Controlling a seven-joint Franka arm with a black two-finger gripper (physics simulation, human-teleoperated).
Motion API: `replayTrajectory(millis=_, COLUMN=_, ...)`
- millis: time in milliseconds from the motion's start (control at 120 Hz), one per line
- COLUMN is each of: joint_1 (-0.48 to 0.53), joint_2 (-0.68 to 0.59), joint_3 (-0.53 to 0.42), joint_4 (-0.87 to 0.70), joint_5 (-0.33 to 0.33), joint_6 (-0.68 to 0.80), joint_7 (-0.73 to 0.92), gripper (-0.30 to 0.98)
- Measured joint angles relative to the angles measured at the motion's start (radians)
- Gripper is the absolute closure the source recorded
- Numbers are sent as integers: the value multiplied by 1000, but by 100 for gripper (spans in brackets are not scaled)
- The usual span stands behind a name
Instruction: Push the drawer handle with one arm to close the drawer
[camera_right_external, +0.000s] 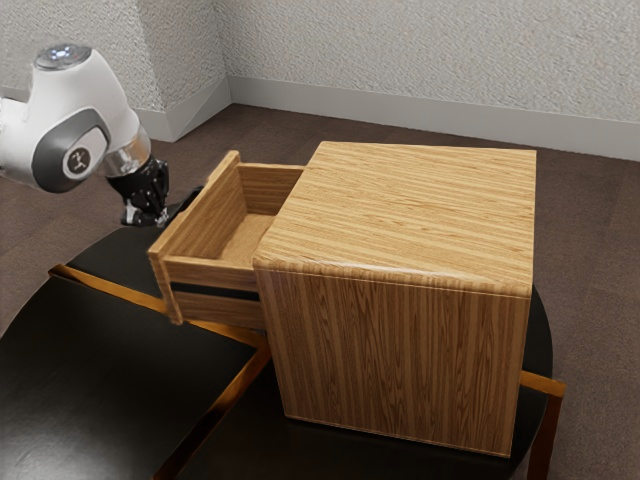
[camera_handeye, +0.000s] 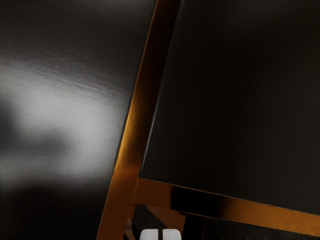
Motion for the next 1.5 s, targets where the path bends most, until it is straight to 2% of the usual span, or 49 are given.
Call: replayTrajectory(millis=1500, joint_1=-44, joint_2=134, joint_3=-150, joint_4=120, joint_5=1, joint_6=56, joint_7=-41, gripper=78)
